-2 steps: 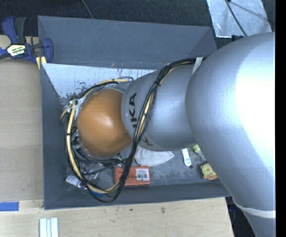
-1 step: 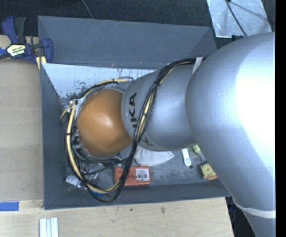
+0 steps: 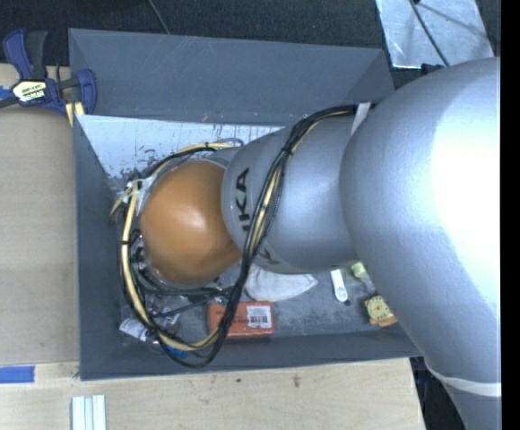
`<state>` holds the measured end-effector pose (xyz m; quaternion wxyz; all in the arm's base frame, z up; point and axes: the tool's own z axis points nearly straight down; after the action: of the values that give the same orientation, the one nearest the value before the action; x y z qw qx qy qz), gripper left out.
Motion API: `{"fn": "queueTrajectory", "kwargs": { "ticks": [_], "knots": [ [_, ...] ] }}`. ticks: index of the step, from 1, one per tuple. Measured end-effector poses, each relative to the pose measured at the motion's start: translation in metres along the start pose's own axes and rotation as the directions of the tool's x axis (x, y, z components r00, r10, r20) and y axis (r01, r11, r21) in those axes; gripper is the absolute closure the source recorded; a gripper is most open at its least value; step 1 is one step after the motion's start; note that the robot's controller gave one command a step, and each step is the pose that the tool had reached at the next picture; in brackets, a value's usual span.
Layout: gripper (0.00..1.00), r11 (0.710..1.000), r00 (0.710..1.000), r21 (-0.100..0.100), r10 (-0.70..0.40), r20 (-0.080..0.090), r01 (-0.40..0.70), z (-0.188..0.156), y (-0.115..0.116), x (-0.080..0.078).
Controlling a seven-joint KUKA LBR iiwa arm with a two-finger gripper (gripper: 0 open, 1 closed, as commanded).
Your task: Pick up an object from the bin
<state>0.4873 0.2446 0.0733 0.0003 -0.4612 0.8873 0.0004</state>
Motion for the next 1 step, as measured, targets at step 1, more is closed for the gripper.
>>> {"fn": "queueTrajectory", "kwargs": {
  "ticks": [1],
  "knots": [
    [1.0,1.0,1.0,0.0,0.001,0.001,-0.001,-0.0077,-0.0001,0.0]
  ]
}}
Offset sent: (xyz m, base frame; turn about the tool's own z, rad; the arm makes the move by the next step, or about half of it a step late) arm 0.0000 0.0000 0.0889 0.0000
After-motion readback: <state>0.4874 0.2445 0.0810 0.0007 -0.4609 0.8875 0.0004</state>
